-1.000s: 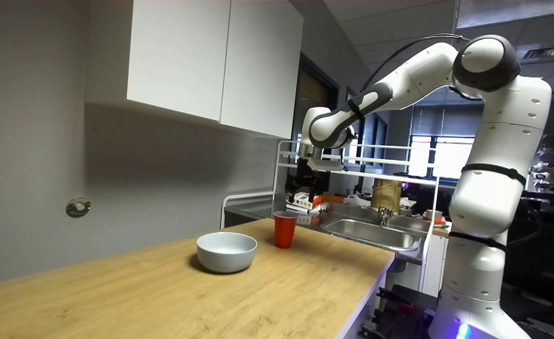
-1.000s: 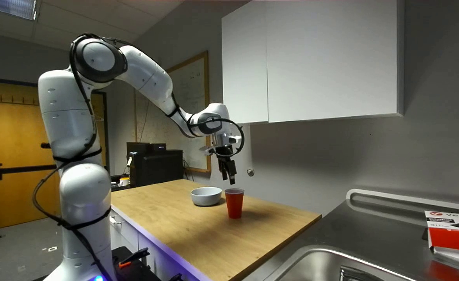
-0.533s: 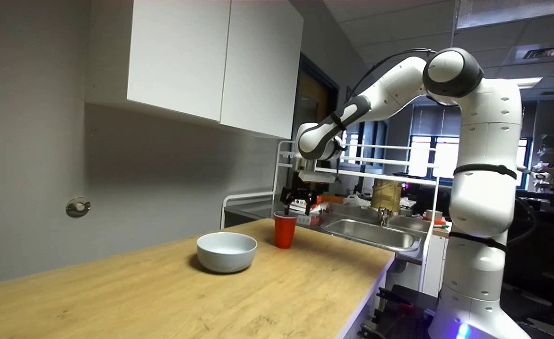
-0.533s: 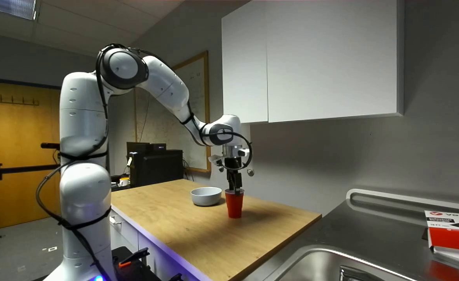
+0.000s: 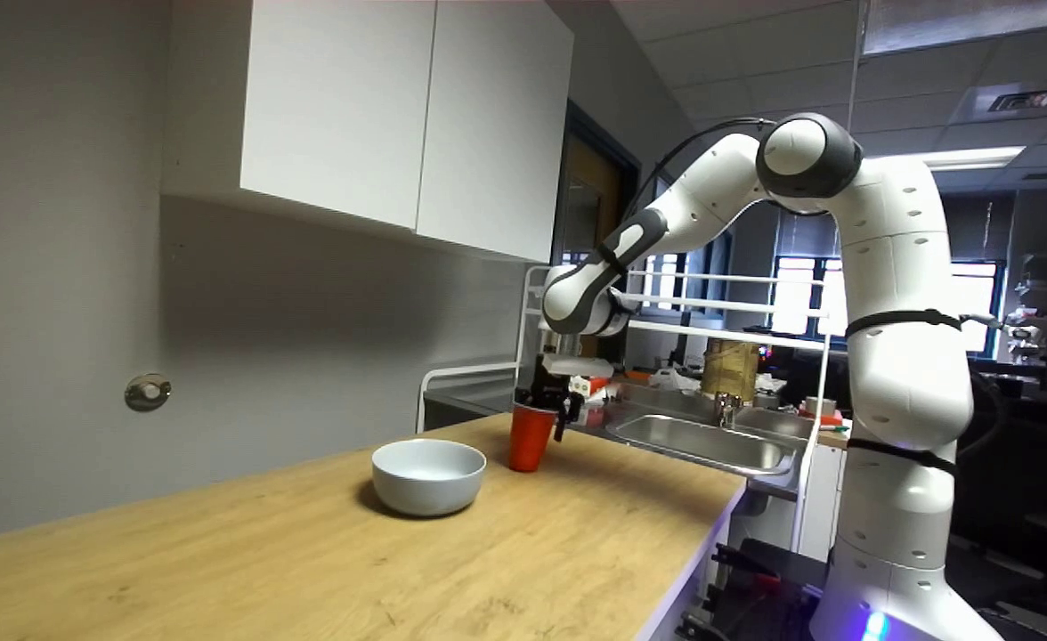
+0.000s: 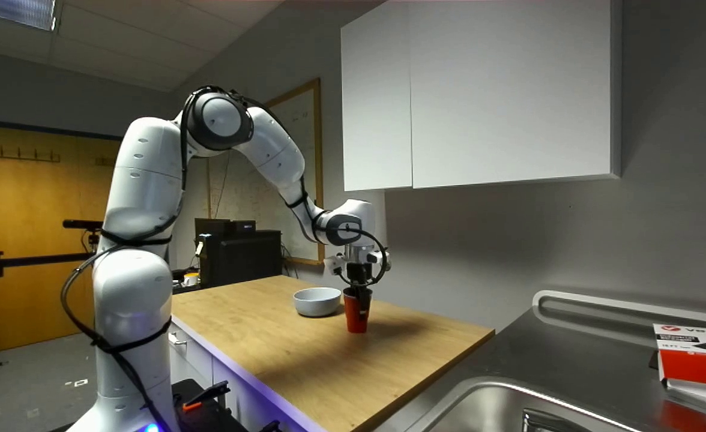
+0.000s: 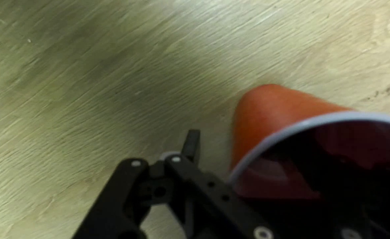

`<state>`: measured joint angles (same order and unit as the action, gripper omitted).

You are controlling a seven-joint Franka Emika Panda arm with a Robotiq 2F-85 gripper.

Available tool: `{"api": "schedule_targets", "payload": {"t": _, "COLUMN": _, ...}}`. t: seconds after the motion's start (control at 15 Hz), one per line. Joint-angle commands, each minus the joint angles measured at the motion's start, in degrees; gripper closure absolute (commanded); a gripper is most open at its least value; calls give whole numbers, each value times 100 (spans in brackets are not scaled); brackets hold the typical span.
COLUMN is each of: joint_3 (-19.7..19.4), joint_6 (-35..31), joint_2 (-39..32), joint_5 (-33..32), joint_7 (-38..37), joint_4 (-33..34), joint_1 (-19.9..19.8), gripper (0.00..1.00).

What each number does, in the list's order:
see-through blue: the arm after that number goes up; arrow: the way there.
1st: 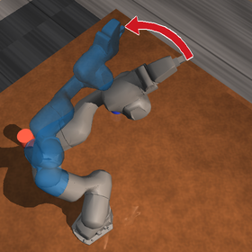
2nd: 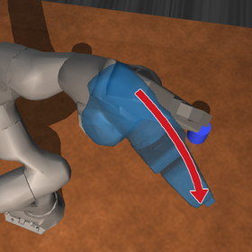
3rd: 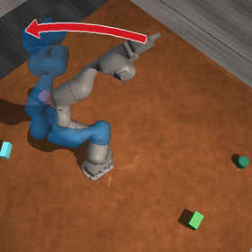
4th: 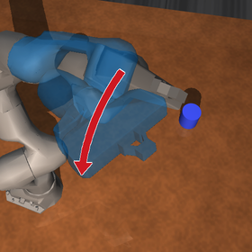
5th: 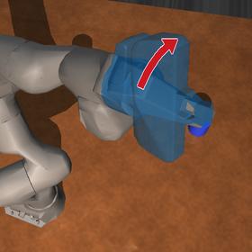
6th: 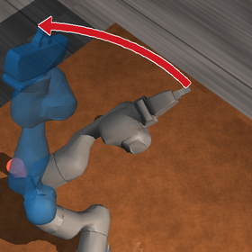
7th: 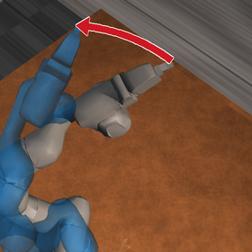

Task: Pour the contents of the orange cup into the white bowl

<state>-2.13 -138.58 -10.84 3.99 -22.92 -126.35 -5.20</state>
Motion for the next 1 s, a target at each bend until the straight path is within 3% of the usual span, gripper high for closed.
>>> {"api": "schedule_targets", "payload": {"t": 0.0, "joint_3": -96, "joint_6": -120, "joint_2": -184, "joint_5": 110, "joint_7": -186, "joint_4": 100, "joint_1": 191, "gripper": 58}}
{"api": "schedule_targets", "payload": {"t": 0.4, "joint_3": -203, "joint_6": -308, "joint_2": -253, "joint_5": -136, "joint_7": -403, "joint_4": 159, "joint_1": 341, "gripper": 99}}
{"api": "schedule_targets", "payload": {"t": 0.53, "joint_3": -279, "joint_6": -375, "joint_2": -251, "joint_5": -330, "joint_7": -546, "joint_4": 169, "joint_1": 408, "gripper": 100}}
{"api": "schedule_targets", "payload": {"t": 0.6, "joint_3": -434, "joint_6": 160, "joint_2": 230, "joint_5": -783, "joint_7": -745, "joint_4": 98, "joint_1": 465, "gripper": 99}}
{"api": "schedule_targets", "payload": {"t": 0.93, "joint_3": -414, "joint_6": 834, "joint_2": 863, "joint_5": -1917, "joint_7": -1678, "joint_4": 137, "joint_1": 644, "gripper": 97}}
